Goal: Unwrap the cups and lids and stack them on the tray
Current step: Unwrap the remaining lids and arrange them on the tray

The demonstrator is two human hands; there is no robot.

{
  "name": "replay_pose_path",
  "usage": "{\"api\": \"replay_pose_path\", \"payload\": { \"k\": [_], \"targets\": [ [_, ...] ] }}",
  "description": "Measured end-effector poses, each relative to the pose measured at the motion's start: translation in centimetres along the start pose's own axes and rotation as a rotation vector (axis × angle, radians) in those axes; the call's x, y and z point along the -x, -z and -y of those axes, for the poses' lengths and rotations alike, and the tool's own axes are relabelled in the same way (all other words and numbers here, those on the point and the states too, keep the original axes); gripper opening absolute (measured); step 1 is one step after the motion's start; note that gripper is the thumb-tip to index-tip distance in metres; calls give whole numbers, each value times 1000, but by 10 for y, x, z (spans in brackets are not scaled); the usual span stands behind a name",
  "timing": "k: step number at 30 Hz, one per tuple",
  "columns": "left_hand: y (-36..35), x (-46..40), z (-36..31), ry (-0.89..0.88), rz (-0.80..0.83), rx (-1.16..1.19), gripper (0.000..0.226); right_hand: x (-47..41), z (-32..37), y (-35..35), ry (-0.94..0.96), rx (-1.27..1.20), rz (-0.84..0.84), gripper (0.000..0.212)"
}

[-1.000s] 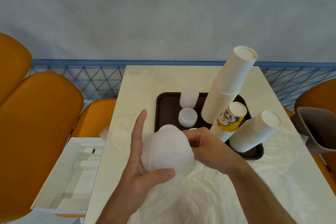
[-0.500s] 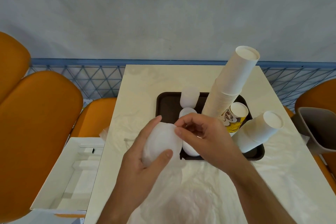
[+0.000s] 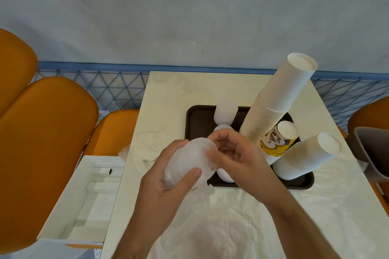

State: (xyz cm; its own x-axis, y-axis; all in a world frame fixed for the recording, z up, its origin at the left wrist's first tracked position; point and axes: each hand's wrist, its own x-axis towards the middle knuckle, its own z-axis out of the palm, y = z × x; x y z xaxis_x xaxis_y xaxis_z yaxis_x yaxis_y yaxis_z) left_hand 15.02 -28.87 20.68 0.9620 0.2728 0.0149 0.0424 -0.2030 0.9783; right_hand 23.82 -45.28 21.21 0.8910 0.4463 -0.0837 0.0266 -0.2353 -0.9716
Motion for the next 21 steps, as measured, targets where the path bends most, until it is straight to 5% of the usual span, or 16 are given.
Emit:
{"api": "replay_pose_path", "payload": {
  "k": [3, 8, 14, 21],
  "targets": [
    [3, -3, 4, 23, 11, 35, 50, -4, -7, -2, -96, -63, 58, 32],
    [14, -5, 16, 64, -46, 53, 47, -28, -25, 12, -155, -504, -141, 24],
    [21, -5, 21, 65, -69, 41, 51, -80, -87, 37, 54, 597, -356, 25],
    [27, -4, 29, 77, -69, -14, 54, -105, -133, 35, 85, 939, -215, 29]
  ]
}}
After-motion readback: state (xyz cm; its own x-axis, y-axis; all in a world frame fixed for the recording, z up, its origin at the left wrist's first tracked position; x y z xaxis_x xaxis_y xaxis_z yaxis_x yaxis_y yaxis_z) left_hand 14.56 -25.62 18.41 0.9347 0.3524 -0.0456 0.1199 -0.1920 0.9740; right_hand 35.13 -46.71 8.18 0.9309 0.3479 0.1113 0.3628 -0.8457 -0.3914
